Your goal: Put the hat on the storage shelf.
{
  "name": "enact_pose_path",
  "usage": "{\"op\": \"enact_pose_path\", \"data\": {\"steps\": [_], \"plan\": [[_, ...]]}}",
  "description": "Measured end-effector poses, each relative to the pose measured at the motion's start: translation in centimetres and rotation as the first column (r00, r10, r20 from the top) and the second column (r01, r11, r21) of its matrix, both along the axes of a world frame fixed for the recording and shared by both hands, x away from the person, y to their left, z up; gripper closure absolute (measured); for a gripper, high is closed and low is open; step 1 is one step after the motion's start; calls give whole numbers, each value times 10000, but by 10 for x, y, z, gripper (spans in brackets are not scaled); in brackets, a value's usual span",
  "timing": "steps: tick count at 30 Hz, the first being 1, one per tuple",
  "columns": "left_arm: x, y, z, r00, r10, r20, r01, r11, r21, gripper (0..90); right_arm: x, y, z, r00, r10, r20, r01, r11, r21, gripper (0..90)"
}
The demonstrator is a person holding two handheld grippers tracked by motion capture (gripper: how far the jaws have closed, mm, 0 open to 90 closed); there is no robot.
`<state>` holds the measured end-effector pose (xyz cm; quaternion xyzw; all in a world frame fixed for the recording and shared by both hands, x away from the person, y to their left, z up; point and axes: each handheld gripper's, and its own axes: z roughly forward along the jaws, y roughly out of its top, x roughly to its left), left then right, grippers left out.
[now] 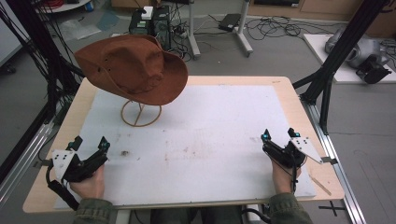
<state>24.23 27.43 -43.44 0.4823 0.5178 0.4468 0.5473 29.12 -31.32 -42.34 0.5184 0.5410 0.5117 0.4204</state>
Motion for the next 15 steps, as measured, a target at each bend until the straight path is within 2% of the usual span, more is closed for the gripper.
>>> {"op": "enact_pose_path", "data": {"steps": [15], "plan": [[0,0,1,10000,-28,10,28,10000,-15,149,0,-4,-1,10000,-14,-78,16,9997,239,98]]}}
